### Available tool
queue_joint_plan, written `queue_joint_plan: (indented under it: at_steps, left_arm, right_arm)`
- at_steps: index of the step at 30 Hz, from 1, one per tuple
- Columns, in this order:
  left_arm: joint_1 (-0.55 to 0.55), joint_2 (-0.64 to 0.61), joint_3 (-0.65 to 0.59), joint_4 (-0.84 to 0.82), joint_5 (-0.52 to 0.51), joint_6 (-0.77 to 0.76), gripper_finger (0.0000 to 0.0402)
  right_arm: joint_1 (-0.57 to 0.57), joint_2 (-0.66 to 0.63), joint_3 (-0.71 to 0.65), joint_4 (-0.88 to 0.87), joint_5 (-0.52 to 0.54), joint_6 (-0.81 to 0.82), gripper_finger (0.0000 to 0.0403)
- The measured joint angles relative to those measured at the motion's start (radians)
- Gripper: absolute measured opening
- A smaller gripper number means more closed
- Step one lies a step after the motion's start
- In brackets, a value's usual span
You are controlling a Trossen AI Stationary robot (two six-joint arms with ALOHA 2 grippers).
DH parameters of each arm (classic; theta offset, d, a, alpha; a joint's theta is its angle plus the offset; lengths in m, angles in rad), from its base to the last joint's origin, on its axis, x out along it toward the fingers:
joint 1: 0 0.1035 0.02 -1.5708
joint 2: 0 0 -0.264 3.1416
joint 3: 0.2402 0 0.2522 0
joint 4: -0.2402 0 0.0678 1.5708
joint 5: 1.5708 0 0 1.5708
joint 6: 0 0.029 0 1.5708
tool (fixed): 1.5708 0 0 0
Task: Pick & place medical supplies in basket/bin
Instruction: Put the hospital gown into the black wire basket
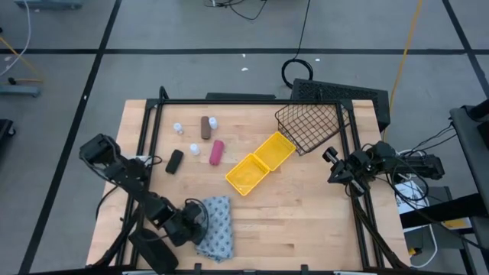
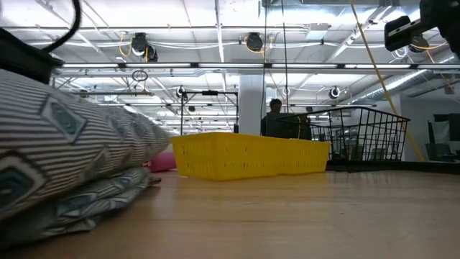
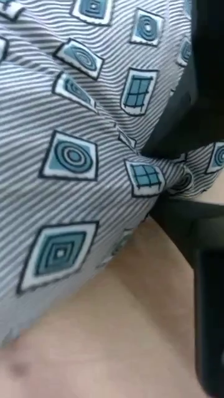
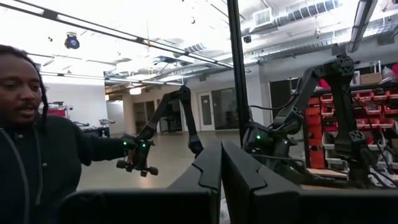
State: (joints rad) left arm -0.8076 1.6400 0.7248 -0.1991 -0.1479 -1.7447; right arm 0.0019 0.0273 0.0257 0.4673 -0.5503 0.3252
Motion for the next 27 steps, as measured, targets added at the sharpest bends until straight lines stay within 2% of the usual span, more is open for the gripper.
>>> queue_joint_plan:
  at_steps: [7, 13, 16, 20, 23, 25, 27]
  left_arm:
    - [-0.015, -0.12, -0.007, -0.041, -0.011, -0.05, 0.0201]
    - [-0.005, -0.286, -0.006, -0.086, -0.105, -0.024, 0.0209]
    - [0.012, -0.347, -0.006, -0.027, -0.174, 0.003, 0.0209]
    - [0.031, -0.362, -0.003, 0.191, -0.212, 0.215, 0.021]
    - [0.072, -0.35, 0.003, 0.336, -0.155, 0.366, 0.021]
    - [0.11, -0.332, 0.043, 0.332, -0.074, 0.435, 0.0209]
    - [0.136, -0.315, 0.117, 0.251, -0.034, 0.507, 0.0209]
  right_arm:
    - [0.0, 0.0, 0.0, 0.0, 0.0, 0.0, 0.0]
    - [0.0, 0.0, 0.0, 0.0, -0.001, 0.002, 0.0]
    - [0.0, 0.0, 0.0, 0.0, -0.001, 0.002, 0.0]
    - [0.0, 0.0, 0.0, -0.001, -0.001, 0.003, 0.0]
    - [0.0, 0.0, 0.0, -0.001, -0.001, 0.003, 0.0]
    - [0.0, 0.0, 0.0, -0.001, -0.001, 0.003, 0.0]
    - [0.0, 0.0, 0.0, -0.001, -0.001, 0.003, 0.0]
